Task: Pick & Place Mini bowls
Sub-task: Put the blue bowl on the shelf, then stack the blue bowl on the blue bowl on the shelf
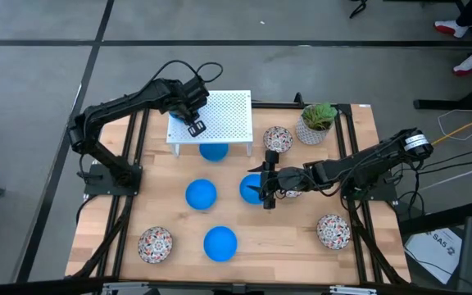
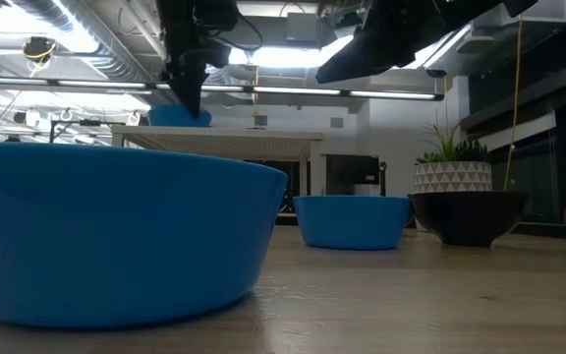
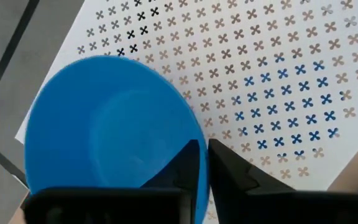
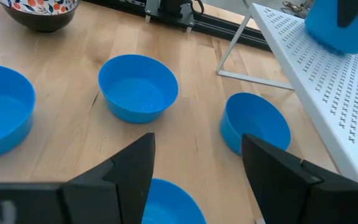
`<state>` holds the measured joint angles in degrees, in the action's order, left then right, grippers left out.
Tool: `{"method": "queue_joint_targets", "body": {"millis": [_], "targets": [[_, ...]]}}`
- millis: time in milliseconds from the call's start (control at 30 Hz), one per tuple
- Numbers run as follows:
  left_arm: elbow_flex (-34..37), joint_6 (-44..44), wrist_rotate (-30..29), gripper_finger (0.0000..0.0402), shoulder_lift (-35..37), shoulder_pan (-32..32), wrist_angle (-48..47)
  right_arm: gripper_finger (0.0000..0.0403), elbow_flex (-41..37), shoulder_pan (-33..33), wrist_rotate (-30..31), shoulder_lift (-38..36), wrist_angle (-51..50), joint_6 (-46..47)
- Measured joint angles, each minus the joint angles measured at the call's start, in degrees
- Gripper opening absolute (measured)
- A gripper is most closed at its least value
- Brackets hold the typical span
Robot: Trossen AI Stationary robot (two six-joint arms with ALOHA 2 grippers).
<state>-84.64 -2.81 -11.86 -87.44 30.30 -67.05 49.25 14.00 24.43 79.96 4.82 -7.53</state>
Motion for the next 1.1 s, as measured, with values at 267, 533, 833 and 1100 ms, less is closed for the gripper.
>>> {"method": "queue_joint_targets", "body": {"millis": [267, 533, 833, 1100], "targets": [[-0.01, 0.20, 2.01, 0.0066, 0.31, 0.02, -0.01, 0.0236, 0.00, 0.00, 0.00, 0.00, 0.00, 0.02], [-8.10, 0.11, 10.23, 0.0067, 0.52, -0.89, -2.13, 0.0236, 0.00, 0.00, -0.02, 0.02, 0.11, 0.02], [-11.34, 1.07, 15.08, 0.0067, 2.14, -11.15, 0.52, 0.0236, -0.02, 0.02, -0.04, 0.02, 0.26, 2.51], [-11.32, 1.07, 14.20, 0.0061, 2.23, -26.38, 3.84, 0.0236, -0.02, 0.96, -5.16, 0.02, 1.97, 5.85]]}}
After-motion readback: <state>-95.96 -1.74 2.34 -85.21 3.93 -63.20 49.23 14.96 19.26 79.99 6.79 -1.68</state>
